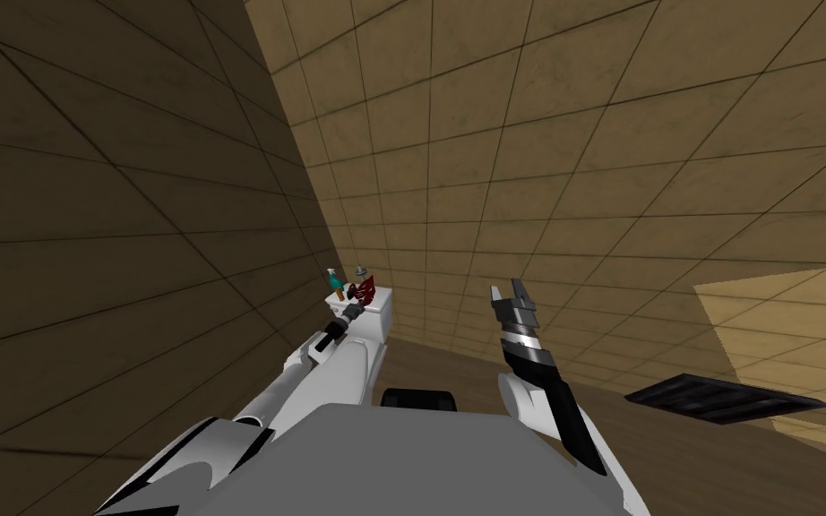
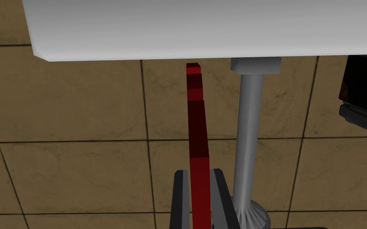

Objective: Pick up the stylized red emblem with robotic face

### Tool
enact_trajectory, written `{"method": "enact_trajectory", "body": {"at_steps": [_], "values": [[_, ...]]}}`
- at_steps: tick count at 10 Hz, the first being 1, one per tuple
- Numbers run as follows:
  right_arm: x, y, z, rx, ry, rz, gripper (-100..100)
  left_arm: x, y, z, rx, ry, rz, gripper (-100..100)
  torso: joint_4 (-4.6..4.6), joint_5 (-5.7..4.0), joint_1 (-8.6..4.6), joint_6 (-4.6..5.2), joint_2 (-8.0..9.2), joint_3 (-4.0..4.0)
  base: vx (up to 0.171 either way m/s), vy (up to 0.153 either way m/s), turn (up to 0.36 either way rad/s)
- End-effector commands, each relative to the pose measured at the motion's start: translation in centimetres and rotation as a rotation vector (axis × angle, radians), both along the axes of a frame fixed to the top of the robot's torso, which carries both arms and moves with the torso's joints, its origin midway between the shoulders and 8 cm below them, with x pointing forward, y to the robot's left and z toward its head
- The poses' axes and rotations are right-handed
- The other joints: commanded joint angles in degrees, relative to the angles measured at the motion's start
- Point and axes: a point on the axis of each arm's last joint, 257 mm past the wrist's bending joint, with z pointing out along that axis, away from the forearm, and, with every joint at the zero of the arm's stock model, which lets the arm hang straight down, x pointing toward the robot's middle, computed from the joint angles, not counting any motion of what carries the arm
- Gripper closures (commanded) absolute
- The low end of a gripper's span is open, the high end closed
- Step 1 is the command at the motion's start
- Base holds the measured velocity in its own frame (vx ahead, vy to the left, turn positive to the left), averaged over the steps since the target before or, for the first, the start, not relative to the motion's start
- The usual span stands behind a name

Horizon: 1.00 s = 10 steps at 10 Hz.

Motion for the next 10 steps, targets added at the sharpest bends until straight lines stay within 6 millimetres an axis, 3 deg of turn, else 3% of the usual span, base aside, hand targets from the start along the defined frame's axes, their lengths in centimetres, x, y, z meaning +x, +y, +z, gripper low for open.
{"method": "enact_trajectory", "body": {"at_steps": [1,7,8,10], "values": [[0.0,0.0,0.0,0.000,0.000,0.000,0,-1.3,0.5,-0.2,-0.002,0.003,0.004,100,0.00,0.00,0.00,0.00,0.00,0.00,0.072,-0.006,0.004],[0.0,0.0,0.0,0.000,0.000,0.000,0,-5.1,0.2,-0.5,-0.002,0.007,-0.006,100,-0.23,0.10,0.02,-0.02,-0.06,-0.15,0.053,-0.006,0.004],[0.0,0.0,0.0,0.000,0.000,0.000,0,-6.1,1.1,-0.4,0.004,0.011,0.009,100,-0.24,0.13,0.04,-0.03,0.04,-0.11,0.065,-0.004,0.013],[0.0,0.0,0.0,0.000,0.000,0.000,0,-7.4,0.4,-0.2,0.004,0.006,-0.006,100,-0.28,0.12,0.02,-0.05,-0.13,-0.20,0.056,-0.004,0.009]]}}
